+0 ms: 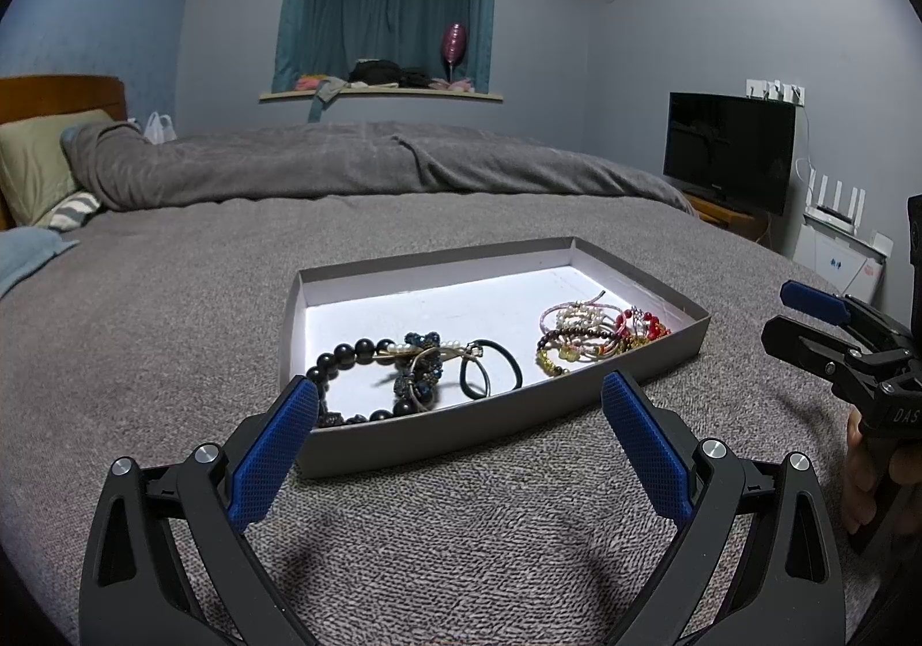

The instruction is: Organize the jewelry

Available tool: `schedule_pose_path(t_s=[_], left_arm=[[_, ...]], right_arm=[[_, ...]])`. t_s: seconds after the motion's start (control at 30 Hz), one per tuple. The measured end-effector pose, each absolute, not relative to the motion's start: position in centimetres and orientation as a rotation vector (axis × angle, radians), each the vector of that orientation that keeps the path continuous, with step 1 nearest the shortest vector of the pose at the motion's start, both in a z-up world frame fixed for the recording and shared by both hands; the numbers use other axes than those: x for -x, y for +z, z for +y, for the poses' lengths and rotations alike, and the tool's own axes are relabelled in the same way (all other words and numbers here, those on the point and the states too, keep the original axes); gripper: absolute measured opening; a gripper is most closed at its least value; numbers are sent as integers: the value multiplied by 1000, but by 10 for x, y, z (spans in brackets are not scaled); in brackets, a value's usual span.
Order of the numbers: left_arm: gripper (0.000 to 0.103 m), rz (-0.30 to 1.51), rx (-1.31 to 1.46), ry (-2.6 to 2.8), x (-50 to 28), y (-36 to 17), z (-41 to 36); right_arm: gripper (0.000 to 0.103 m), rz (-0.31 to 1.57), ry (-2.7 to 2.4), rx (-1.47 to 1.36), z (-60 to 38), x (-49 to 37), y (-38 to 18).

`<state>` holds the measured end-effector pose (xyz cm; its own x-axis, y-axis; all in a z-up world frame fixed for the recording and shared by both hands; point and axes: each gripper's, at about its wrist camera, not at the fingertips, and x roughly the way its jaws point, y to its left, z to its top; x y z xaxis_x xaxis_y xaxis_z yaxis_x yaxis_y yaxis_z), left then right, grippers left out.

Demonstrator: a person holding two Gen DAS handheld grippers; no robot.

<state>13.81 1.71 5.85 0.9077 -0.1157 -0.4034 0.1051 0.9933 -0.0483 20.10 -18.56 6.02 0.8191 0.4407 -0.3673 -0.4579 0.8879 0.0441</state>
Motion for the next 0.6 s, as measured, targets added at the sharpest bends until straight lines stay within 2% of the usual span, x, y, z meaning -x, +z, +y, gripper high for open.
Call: schedule_pose_path(t_s=[0.6], left_arm=[[98,420,23,-118,-137,56,16]], right_arm=[[97,380,479,48,-185,-201,60]])
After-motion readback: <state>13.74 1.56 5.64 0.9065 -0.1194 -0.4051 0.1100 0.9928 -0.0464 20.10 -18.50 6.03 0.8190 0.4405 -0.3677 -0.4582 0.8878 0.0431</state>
